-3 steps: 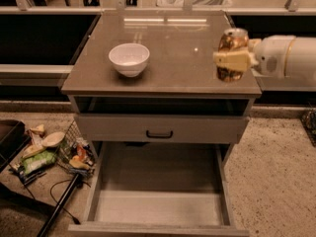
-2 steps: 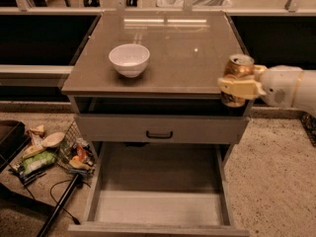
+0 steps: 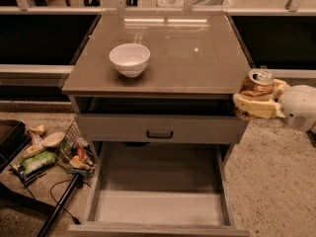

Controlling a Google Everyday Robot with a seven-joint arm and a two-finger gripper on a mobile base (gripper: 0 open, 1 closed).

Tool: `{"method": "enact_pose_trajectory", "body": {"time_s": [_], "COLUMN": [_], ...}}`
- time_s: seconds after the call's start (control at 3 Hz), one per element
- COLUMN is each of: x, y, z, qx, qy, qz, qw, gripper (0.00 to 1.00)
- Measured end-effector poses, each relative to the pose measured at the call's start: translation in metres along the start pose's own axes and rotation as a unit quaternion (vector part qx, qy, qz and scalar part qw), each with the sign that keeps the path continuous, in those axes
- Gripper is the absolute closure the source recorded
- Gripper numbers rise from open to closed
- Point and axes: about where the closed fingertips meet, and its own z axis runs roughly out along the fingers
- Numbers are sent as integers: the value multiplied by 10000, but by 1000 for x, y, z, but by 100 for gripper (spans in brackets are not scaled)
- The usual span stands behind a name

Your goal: Place orange can into middle drawer

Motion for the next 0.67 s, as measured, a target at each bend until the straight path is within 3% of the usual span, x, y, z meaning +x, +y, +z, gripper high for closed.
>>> {"method": "enact_pose_trajectory", "body": {"time_s": [0.33,0.67], "x": [0,28], "y": [0,17], "z": [2,8], "qx": [-17,-155], "qy": [6,236], "qz": [-1,195], "qw": [10000,9994], "gripper": [100,100]}}
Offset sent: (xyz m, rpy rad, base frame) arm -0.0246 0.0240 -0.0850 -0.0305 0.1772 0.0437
